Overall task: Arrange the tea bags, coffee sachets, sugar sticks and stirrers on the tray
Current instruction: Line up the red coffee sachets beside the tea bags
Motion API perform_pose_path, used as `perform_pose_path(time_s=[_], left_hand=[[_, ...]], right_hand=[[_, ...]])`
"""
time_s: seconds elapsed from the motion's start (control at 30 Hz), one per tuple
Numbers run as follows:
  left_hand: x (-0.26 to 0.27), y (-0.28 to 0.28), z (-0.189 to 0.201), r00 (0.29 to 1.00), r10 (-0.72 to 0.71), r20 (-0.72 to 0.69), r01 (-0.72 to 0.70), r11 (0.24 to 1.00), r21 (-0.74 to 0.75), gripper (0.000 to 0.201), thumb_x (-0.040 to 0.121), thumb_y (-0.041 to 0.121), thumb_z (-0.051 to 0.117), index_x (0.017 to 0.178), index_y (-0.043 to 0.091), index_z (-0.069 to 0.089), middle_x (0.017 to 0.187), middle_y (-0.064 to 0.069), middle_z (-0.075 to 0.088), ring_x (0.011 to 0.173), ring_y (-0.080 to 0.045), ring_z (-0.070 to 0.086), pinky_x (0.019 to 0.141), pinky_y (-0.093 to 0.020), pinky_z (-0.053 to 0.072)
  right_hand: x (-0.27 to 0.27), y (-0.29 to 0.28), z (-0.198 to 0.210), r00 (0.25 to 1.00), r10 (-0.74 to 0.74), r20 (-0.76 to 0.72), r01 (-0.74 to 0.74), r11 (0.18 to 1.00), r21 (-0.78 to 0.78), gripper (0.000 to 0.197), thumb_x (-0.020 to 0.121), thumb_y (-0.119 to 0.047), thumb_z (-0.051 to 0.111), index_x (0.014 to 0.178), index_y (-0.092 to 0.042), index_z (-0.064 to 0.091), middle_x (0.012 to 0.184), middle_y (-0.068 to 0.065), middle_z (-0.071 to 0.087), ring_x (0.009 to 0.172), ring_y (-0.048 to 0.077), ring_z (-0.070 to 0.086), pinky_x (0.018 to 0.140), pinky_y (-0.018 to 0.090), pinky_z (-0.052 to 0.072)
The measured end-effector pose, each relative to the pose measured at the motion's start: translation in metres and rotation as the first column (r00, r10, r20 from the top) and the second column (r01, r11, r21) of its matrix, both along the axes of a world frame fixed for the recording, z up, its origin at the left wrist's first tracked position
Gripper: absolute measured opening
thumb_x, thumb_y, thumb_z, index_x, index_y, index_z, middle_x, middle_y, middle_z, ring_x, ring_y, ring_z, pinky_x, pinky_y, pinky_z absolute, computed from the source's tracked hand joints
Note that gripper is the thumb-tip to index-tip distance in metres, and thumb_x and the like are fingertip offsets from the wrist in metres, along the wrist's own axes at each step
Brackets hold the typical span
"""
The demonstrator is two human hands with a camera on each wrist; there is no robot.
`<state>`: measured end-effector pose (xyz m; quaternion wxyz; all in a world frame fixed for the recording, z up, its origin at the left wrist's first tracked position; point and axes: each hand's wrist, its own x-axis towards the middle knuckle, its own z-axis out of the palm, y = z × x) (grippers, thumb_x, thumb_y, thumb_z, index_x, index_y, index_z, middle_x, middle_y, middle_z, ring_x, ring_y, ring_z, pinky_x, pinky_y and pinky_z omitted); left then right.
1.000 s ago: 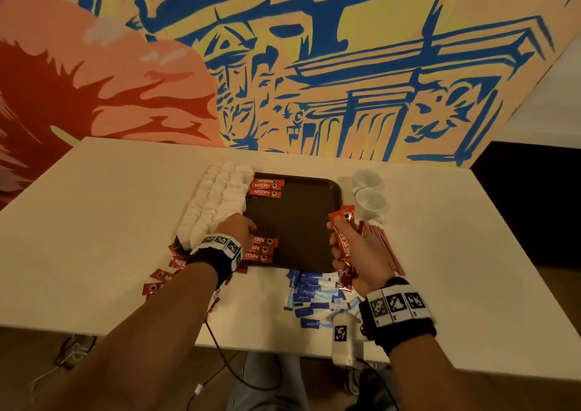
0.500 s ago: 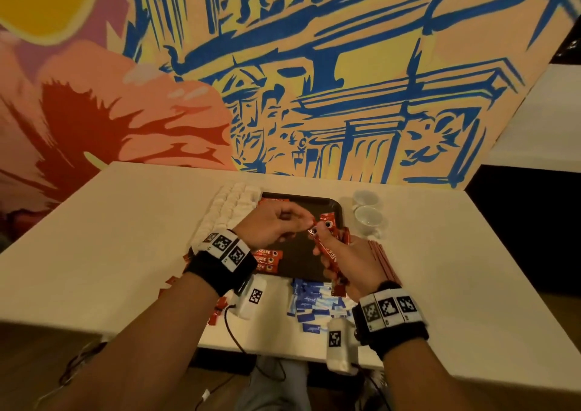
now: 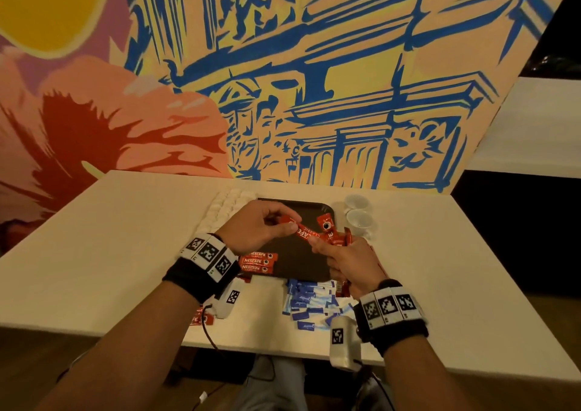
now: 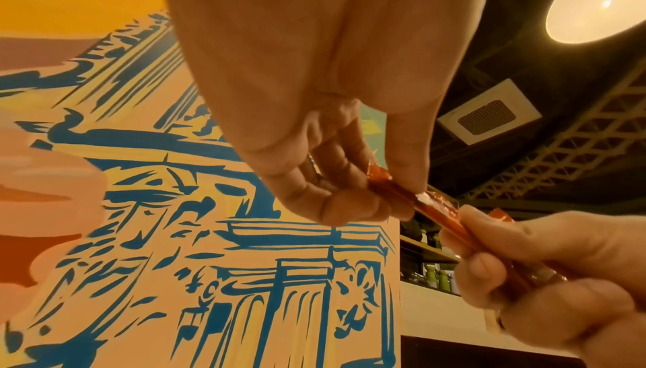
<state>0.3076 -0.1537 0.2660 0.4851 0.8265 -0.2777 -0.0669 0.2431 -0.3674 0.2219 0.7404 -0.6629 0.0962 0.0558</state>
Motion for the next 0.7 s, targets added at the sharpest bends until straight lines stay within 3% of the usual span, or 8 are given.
perform_pose_path(time_s=[0.13,0.2,0.27,0.33,0.43,0.6,0.7], left_hand=[[0.005,0.004,0.002,0.999,-0.006,-0.053,0.003,0.999,-0.046,0.012,0.093,0.017,0.069,0.103,0.019,0.074,0.081,-0.004,0.066,0.068,-0.012,0.058,0.062,-0.025,0.05],[0.007,0.004,0.001,0.994,-0.003,-0.108,-0.009,0.993,-0.116,0.017,0.093,0.014,0.068,0.109,0.017,0.072,0.082,-0.005,0.067,0.068,-0.015,0.06,0.061,-0.025,0.051],[0.007,0.0,0.001,0.985,0.033,-0.167,-0.066,0.978,-0.197,0.025,0.093,0.014,0.069,0.118,0.016,0.068,0.085,-0.004,0.071,0.071,-0.016,0.063,0.06,-0.024,0.052],[0.005,-0.005,0.001,0.969,0.061,-0.238,-0.122,0.96,-0.251,0.03,0.093,0.018,0.068,0.122,0.014,0.063,0.089,-0.006,0.073,0.072,-0.016,0.066,0.061,-0.024,0.054],[0.001,-0.008,-0.007,0.944,0.032,-0.329,-0.11,0.969,-0.221,0.03,0.091,0.023,0.07,0.118,0.011,0.065,0.091,-0.006,0.073,0.074,-0.014,0.067,0.065,-0.026,0.055],[-0.004,-0.017,-0.023,0.967,-0.002,-0.253,-0.033,0.991,-0.133,0.008,0.091,0.013,0.07,0.099,0.012,0.073,0.094,-0.003,0.074,0.089,-0.021,0.071,0.077,-0.039,0.058],[-0.003,-0.02,-0.024,0.981,0.022,-0.191,-0.039,0.995,-0.087,0.005,0.092,0.013,0.069,0.095,0.016,0.072,0.09,0.002,0.072,0.083,-0.01,0.068,0.074,-0.033,0.058]], right_hand=[[0.001,0.0,0.002,1.0,0.023,-0.001,-0.023,1.0,0.016,0.02,0.081,-0.039,0.082,0.085,-0.02,0.079,0.094,0.017,0.057,0.048,0.012,0.034,0.041,0.023,0.028],[0.002,-0.001,0.006,0.998,0.058,-0.027,-0.056,0.997,0.045,0.019,0.084,-0.031,0.081,0.089,-0.013,0.078,0.08,0.016,0.053,0.046,0.011,0.033,0.04,0.022,0.027],[0.003,0.0,0.011,0.996,0.08,-0.047,-0.078,0.995,0.059,0.025,0.085,-0.025,0.08,0.1,-0.006,0.074,0.065,0.007,0.05,0.044,0.009,0.033,0.038,0.021,0.027],[0.005,0.001,0.012,0.997,0.067,-0.04,-0.064,0.995,0.07,0.031,0.084,-0.022,0.081,0.106,-0.003,0.071,0.069,0.005,0.054,0.043,0.008,0.034,0.037,0.02,0.029],[0.006,0.003,0.011,0.998,0.053,-0.028,-0.052,0.998,0.043,0.025,0.084,-0.02,0.081,0.103,-0.007,0.07,0.083,0.013,0.062,0.043,0.008,0.037,0.037,0.021,0.03],[0.006,0.01,0.007,0.996,0.074,-0.053,-0.075,0.997,-0.022,0.017,0.086,-0.014,0.08,0.097,-0.008,0.068,0.064,0.002,0.052,0.044,0.009,0.034,0.038,0.021,0.026],[0.006,0.009,0.004,0.995,0.076,-0.065,-0.08,0.995,-0.056,0.018,0.084,-0.018,0.082,0.09,-0.012,0.066,0.058,-0.001,0.049,0.044,0.009,0.034,0.039,0.022,0.026]])
